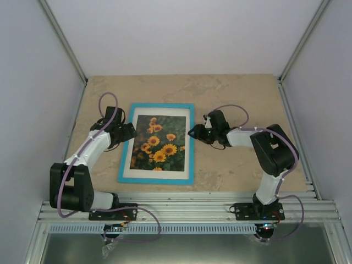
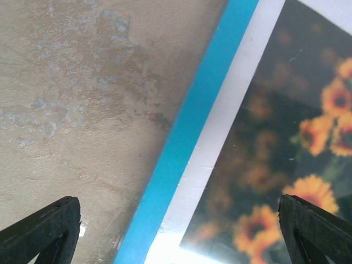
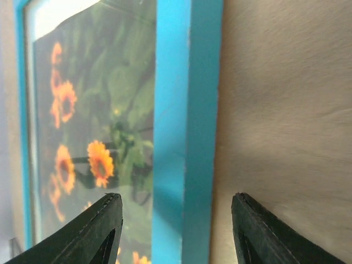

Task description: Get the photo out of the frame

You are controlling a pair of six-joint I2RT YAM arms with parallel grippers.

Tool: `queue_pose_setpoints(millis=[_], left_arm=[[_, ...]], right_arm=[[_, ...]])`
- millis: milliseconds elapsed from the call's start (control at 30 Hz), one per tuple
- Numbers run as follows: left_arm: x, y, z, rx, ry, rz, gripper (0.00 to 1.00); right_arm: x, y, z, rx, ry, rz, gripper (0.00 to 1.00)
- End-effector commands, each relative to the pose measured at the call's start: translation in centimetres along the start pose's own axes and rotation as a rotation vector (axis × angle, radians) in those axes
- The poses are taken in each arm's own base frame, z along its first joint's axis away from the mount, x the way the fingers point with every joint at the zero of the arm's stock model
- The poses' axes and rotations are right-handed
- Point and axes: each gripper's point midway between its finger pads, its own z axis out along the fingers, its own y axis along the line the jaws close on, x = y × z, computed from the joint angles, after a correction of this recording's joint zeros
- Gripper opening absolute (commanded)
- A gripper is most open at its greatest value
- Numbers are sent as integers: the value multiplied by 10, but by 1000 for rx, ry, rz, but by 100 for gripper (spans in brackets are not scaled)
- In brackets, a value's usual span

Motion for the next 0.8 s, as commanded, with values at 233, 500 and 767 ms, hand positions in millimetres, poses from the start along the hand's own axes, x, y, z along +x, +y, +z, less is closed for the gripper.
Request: queue_pose_setpoints(millis=[233, 500, 767], left_arm=[[2, 21, 20, -139, 45, 63, 100], [9, 24, 39, -171, 116, 82, 96], [13, 25, 55, -195, 167, 95, 88]], right_arm=[[7, -11, -29, 366, -23, -250, 57], [16, -1, -20, 454, -26, -325, 56], [22, 3, -11, 526, -48, -361, 50]])
